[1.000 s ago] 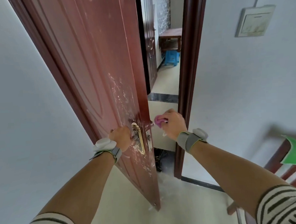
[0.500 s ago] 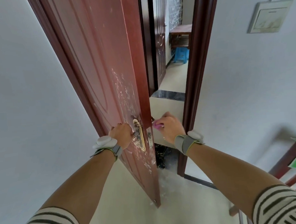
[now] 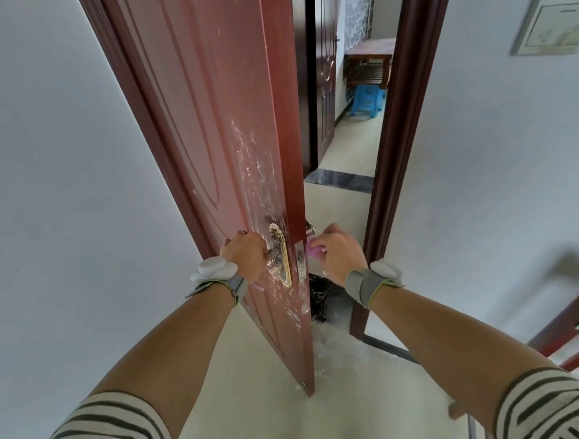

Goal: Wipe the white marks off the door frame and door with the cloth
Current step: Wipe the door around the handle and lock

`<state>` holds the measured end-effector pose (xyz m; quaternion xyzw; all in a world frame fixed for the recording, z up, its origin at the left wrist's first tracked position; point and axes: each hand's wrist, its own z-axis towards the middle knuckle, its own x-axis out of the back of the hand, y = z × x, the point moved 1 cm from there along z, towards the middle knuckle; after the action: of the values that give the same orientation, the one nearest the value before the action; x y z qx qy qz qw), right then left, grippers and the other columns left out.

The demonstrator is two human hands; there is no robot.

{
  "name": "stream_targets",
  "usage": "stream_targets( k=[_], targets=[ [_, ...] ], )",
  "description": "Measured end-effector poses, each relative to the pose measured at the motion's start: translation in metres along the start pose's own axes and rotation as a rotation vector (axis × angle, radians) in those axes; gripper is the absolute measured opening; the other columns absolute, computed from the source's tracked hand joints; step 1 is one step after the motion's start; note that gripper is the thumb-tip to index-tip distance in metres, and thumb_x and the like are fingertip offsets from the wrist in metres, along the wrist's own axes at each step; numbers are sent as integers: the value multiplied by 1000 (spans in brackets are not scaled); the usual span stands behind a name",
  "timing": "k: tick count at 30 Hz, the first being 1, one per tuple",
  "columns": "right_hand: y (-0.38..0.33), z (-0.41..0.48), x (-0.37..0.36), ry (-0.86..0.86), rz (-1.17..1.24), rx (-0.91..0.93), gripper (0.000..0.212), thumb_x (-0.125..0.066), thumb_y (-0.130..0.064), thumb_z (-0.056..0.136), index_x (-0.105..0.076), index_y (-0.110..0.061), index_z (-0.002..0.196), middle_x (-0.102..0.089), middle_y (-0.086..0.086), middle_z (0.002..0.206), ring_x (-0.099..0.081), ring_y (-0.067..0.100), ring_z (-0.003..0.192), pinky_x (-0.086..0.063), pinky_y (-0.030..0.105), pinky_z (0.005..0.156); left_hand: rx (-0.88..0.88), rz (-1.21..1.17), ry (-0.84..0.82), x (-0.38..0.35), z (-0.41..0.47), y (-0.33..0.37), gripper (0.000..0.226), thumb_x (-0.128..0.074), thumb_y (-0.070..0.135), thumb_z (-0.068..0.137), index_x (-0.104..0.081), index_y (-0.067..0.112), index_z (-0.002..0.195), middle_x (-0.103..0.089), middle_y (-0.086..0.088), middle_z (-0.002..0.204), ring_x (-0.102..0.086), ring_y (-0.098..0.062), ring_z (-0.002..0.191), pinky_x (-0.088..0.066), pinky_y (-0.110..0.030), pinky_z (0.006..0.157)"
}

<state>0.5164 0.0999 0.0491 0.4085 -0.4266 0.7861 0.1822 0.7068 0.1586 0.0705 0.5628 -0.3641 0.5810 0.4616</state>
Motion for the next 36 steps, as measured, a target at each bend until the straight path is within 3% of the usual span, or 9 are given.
stream_targets(
  k=[3,7,12,14,19,26,28,33,36],
  targets=[
    [7,0,11,79,67,-127,18,-59,-14,89,-75,-24,91,-54,1,97,-57,23,86,-42,27,73,6,-2,5,-2,1,1,21,-60,37,95,-75,24,104,-66,-2,115,-61,-24,109,-43,-37,98],
    [-19,-9,11,165,197,51,15,-63,-11,88,-73,-21,92,-54,-5,97,-57,14,82,-48,23,76,-9,-8,-1,-3,5,-1,23,-59,38,96,-76,24,101,-67,-1,113,-60,-24,110,-42,-38,97],
    [11,-8,-7,-99,30,-183,28,-50,-15,85,-71,-34,85,-63,-4,101,-54,18,83,-40,23,70,-8,-16,21,-4,3,2,20,-60,34,96,-77,23,100,-67,-3,111,-60,-25,109,-42,-38,97],
    [19,-17,-3,-72,54,-246,30,-48,-15,84,-73,-32,91,-63,-2,98,-55,19,82,-37,23,69,-4,-24,22,-5,3,3,19,-61,32,96,-77,23,100,-67,-4,112,-59,-25,109,-41,-38,98],
    [-6,-32,-5,33,138,-94,26,-59,-12,89,-72,-20,110,-61,-2,101,-59,16,86,-48,26,82,-7,-46,15,-7,6,3,16,-62,29,95,-77,24,99,-67,-5,111,-61,-26,106,-43,-38,98],
    [2,-8,1,-23,29,-405,15,-55,-16,86,-69,-20,86,-63,3,88,-63,28,84,-41,27,68,-4,-28,27,-10,6,4,17,-61,31,96,-77,25,98,-68,-4,110,-61,-25,107,-41,-38,98],
    [23,-12,11,45,17,-494,17,-53,-19,86,-69,-21,93,-64,6,97,-62,32,88,-41,27,70,1,-21,47,-11,5,6,17,-61,31,96,-77,25,98,-69,-4,108,-60,-24,108,-41,-37,97],
    [-6,-18,15,161,137,-128,20,-63,-20,90,-69,-16,109,-60,-3,99,-58,13,83,-45,21,81,3,-11,59,-12,7,6,18,-60,28,96,-77,24,97,-70,-2,108,-59,-22,110,-40,-35,97],
    [-27,-14,0,183,140,-39,19,-63,-20,90,-70,-18,108,-60,-3,101,-60,16,82,-50,25,78,-9,-10,54,-12,7,9,21,-59,34,96,-77,23,97,-70,-2,106,-59,-22,110,-40,-36,97]
  ],
)
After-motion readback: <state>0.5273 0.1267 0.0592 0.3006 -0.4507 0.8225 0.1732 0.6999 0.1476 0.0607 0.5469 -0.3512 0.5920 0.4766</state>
